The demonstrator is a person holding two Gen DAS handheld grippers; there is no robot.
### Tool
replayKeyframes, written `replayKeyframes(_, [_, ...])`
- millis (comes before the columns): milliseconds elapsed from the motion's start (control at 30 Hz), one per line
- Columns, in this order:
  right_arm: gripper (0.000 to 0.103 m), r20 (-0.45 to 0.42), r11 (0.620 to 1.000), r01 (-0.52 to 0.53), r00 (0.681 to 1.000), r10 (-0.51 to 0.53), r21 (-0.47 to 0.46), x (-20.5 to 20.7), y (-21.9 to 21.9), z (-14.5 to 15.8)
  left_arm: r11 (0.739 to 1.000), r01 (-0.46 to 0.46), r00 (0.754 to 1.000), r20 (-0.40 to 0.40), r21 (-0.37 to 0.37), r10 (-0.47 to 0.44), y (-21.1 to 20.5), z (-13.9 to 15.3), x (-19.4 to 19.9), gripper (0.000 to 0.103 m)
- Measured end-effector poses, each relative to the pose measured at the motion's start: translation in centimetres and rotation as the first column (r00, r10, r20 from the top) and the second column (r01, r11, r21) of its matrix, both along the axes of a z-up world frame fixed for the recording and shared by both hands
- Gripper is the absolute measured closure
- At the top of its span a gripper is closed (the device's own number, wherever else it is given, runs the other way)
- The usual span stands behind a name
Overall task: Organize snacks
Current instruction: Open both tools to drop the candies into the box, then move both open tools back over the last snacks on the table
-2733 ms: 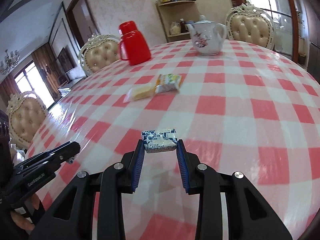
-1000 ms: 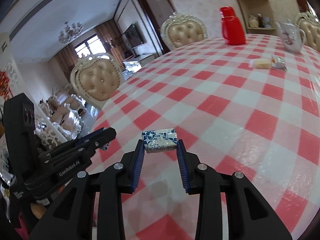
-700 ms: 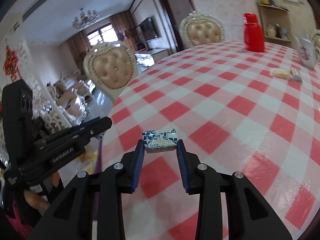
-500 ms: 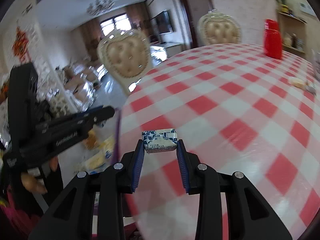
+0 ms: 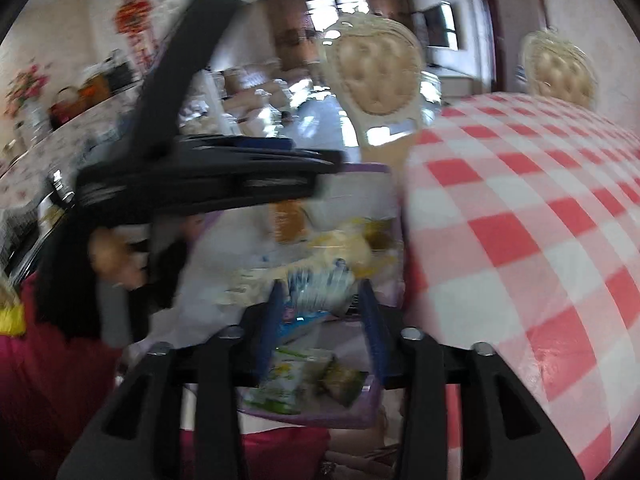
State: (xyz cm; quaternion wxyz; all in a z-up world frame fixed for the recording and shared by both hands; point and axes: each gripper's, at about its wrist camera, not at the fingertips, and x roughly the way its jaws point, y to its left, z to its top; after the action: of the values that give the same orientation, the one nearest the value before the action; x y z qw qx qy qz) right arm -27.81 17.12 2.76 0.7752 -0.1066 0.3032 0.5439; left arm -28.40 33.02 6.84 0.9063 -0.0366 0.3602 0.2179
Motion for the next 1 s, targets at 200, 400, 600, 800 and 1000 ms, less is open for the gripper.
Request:
replayKeyframes(200, [0.032,0.002,0.970,0.218,0.976,-0.220,0.105,4.4,-6.5,2.7,0.989,-0.142,0.978,0.149,-0.048,0.148,-0.1,2.1,-0.6,0.007])
replayKeyframes(400, [0.028,-0.143,0.831,0.535,0.844,-0.516,0.155,11.5,-16.2,2.3,0.990,0.082,0.982,0.178,-0.112,-0.062,-7.4,3.0,4.2,0.003])
replayKeyframes(600, [0.027,-0.175,0.661,0.743,0.668,-0.723,0.106,16.6,-26.2,0.9,0.918,0.364,0.925,0.176,-0.159,-0.337,-18.4,2.1,13.9,0.002])
replayKeyframes(800, [0.025,-0.235,0.479,0.877,0.476,-0.847,0.050,23.6,-35.4,-1.0,0.871,0.448,0.892,0.166,-0.200,-0.421,-26.9,0.7,25.4,0.002])
replayKeyframes(1000, [0.025,-0.261,0.359,0.933,0.353,-0.898,0.027,31.3,-40.0,-1.2,0.864,0.411,0.910,0.194,-0.291,-0.367,-30.7,-0.7,35.3,0.002])
